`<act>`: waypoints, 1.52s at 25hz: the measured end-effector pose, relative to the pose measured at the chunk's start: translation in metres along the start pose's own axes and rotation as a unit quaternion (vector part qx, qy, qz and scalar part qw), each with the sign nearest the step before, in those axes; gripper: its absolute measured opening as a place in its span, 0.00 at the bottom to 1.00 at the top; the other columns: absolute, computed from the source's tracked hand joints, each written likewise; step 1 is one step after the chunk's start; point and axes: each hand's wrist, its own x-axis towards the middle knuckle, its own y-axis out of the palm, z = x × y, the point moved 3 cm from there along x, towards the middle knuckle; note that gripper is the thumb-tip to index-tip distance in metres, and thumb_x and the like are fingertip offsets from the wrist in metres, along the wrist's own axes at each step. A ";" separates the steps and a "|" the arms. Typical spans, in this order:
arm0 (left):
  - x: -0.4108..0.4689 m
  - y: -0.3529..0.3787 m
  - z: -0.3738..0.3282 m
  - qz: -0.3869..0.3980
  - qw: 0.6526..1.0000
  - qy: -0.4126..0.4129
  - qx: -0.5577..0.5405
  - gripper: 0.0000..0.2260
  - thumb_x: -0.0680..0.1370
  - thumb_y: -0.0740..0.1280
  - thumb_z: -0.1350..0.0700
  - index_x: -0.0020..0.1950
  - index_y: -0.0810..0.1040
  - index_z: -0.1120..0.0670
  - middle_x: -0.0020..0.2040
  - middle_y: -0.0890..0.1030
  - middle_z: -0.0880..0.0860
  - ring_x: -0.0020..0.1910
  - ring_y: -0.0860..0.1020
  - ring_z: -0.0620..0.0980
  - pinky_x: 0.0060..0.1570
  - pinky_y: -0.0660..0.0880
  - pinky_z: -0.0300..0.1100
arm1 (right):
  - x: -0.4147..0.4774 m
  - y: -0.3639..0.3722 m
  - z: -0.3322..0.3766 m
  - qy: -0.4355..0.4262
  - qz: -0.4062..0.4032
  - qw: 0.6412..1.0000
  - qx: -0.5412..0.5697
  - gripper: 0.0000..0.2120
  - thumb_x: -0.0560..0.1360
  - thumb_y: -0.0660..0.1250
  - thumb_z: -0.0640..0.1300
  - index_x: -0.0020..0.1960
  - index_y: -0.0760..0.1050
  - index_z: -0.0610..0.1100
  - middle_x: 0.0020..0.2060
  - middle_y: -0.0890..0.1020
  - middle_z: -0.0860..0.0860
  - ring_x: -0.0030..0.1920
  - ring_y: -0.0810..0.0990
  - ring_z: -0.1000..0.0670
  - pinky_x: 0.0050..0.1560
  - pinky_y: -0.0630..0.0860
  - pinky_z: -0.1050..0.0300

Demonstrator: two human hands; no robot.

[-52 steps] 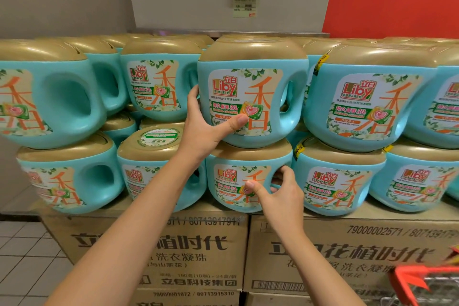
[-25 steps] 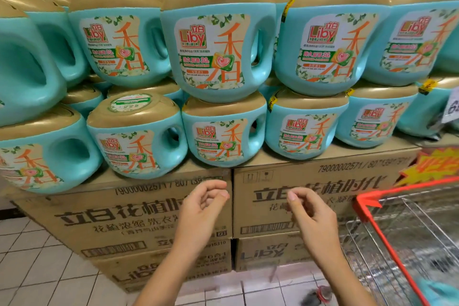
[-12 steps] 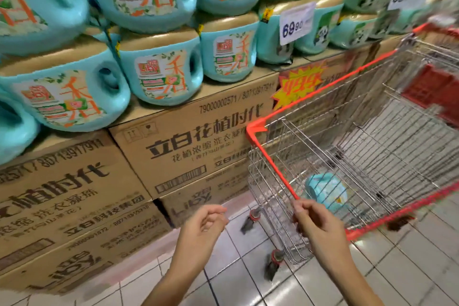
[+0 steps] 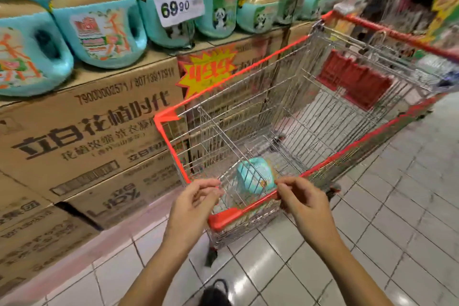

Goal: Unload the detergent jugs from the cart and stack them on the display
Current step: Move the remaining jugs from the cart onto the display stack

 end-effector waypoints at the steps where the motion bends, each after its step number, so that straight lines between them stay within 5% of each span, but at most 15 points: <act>1: 0.010 0.013 -0.003 0.003 1.000 0.006 -0.002 0.10 0.76 0.67 0.67 0.46 0.81 0.51 0.36 0.83 0.47 0.36 0.79 0.37 0.40 0.74 0.31 | 0.010 -0.011 -0.002 0.001 -0.005 1.000 -0.003 0.08 0.77 0.66 0.34 0.43 0.79 0.44 0.30 0.78 0.50 0.29 0.74 0.58 0.32 0.72 0.67; 7: 0.112 0.090 -0.021 0.014 0.999 0.043 -0.028 0.10 0.77 0.65 0.68 0.48 0.80 0.53 0.39 0.82 0.51 0.36 0.79 0.38 0.40 0.75 0.29 | 0.122 -0.058 -0.023 -0.001 -0.016 0.999 -0.052 0.11 0.77 0.65 0.36 0.42 0.78 0.50 0.31 0.80 0.50 0.31 0.76 0.57 0.35 0.74 0.62; 13: 0.216 0.149 -0.024 0.021 0.999 -0.016 0.038 0.07 0.78 0.66 0.59 0.53 0.79 0.50 0.47 0.82 0.51 0.43 0.79 0.44 0.44 0.74 0.38 | 0.254 -0.081 -0.044 0.031 0.024 0.988 -0.148 0.08 0.78 0.63 0.41 0.43 0.77 0.50 0.36 0.82 0.49 0.35 0.79 0.55 0.36 0.78 0.63; 22: 0.308 0.233 0.040 -0.123 0.975 -0.184 -0.027 0.05 0.78 0.65 0.57 0.45 0.79 0.50 0.38 0.77 0.50 0.38 0.73 0.48 0.41 0.70 0.44 | 0.421 -0.068 -0.145 0.077 0.223 0.934 -0.267 0.09 0.80 0.61 0.43 0.43 0.75 0.43 0.39 0.80 0.44 0.42 0.78 0.45 0.50 0.78 0.43; 27: 0.322 0.250 0.133 -0.247 0.906 -0.341 0.043 0.09 0.79 0.63 0.55 0.53 0.79 0.58 0.40 0.77 0.51 0.33 0.74 0.47 0.26 0.69 0.35 | 0.453 -0.059 -0.237 0.128 0.347 0.881 -0.295 0.10 0.80 0.61 0.44 0.48 0.75 0.37 0.44 0.80 0.31 0.42 0.79 0.38 0.49 0.76 0.42; 31: 0.324 0.245 0.210 -0.296 0.851 -0.431 0.045 0.10 0.80 0.60 0.60 0.55 0.78 0.64 0.49 0.81 0.59 0.44 0.79 0.56 0.33 0.72 0.33 | 0.462 -0.045 -0.308 0.141 0.409 0.841 -0.326 0.06 0.78 0.65 0.42 0.46 0.74 0.40 0.39 0.78 0.42 0.42 0.77 0.44 0.36 0.69 0.70; 34: 0.316 0.245 0.268 -0.324 0.824 -0.461 -0.058 0.06 0.76 0.65 0.69 0.45 0.76 0.59 0.38 0.77 0.55 0.34 0.77 0.49 0.23 0.70 0.30 | 0.464 -0.024 -0.368 0.154 0.433 0.821 -0.338 0.10 0.78 0.65 0.46 0.57 0.74 0.42 0.40 0.79 0.49 0.38 0.78 0.52 0.33 0.68 0.69; 36: 0.311 0.251 0.304 -0.361 0.788 -0.483 -0.125 0.07 0.77 0.63 0.72 0.43 0.77 0.63 0.36 0.76 0.59 0.30 0.78 0.48 0.27 0.71 0.38 | 0.462 -0.005 -0.404 0.154 0.440 0.822 -0.326 0.13 0.77 0.67 0.45 0.59 0.73 0.41 0.39 0.77 0.54 0.37 0.75 0.54 0.33 0.66 0.67; 38: 0.310 0.265 0.344 -0.379 0.762 -0.495 -0.175 0.10 0.82 0.60 0.63 0.62 0.74 0.64 0.53 0.77 0.60 0.49 0.78 0.56 0.43 0.73 0.40 | 0.454 0.020 -0.439 0.157 0.455 0.818 -0.314 0.16 0.77 0.68 0.43 0.62 0.72 0.39 0.42 0.75 0.54 0.42 0.74 0.51 0.38 0.67 0.66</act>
